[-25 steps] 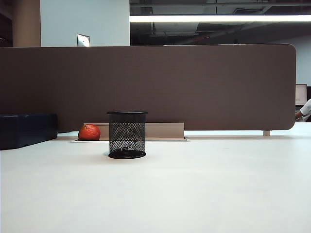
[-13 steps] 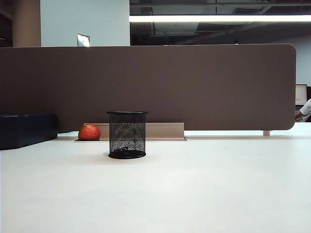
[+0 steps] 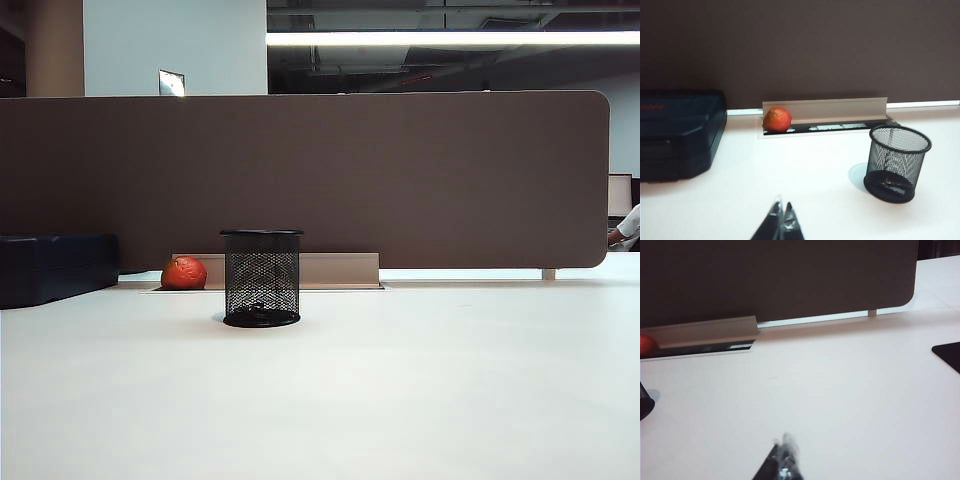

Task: Pick up a bunch of keys from the table, then put them into the black basket.

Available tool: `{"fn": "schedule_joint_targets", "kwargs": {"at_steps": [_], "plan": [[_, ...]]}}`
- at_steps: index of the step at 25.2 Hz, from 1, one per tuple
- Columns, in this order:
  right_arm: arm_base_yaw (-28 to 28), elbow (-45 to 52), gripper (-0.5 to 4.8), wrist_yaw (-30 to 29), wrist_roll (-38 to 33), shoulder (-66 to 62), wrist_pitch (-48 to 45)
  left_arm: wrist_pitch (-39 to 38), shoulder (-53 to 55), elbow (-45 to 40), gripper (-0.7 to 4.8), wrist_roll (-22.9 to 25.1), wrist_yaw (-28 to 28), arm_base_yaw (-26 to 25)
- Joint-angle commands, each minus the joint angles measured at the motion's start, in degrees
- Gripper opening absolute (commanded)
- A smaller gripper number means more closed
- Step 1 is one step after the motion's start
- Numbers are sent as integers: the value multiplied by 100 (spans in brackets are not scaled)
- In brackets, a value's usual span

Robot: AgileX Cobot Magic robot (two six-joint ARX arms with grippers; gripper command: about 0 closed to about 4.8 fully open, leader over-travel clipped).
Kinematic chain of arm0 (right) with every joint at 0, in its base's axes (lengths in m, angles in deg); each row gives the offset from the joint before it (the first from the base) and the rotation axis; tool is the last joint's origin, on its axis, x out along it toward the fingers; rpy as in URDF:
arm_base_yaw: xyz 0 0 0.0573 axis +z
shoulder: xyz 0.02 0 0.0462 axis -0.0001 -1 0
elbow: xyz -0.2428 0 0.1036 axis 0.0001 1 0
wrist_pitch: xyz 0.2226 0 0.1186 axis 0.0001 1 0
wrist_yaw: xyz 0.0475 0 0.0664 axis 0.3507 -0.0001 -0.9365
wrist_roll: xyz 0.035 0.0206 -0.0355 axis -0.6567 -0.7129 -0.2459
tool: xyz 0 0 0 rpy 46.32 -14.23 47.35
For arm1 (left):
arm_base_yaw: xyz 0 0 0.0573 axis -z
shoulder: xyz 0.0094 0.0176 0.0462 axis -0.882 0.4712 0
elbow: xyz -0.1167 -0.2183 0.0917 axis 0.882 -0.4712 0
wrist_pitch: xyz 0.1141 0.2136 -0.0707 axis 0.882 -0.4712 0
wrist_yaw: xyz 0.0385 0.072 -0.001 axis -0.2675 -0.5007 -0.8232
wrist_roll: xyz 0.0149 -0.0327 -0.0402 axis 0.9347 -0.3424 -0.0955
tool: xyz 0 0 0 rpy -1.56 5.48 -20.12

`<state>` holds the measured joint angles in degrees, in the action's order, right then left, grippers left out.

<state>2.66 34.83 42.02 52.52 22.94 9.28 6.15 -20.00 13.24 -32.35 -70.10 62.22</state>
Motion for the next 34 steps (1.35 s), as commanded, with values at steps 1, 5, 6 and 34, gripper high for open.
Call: {"fn": "schedule_joint_targets", "kwargs": {"at_steps": [1,5,6,34], "plan": [[2,223,-9,-11,35,4,-315,389,4,-164,-6,-33,-160,2],[0,223,-9,33,417,4,-339,538,4,-295,-6,-31,-365,0],[2,223,-9,33,455,4,-367,492,4,-293,-6,-31,-402,2],[-2,223,-9,-138,619,4,-221,446,4,-291,-5,-286,-339,0]]}}
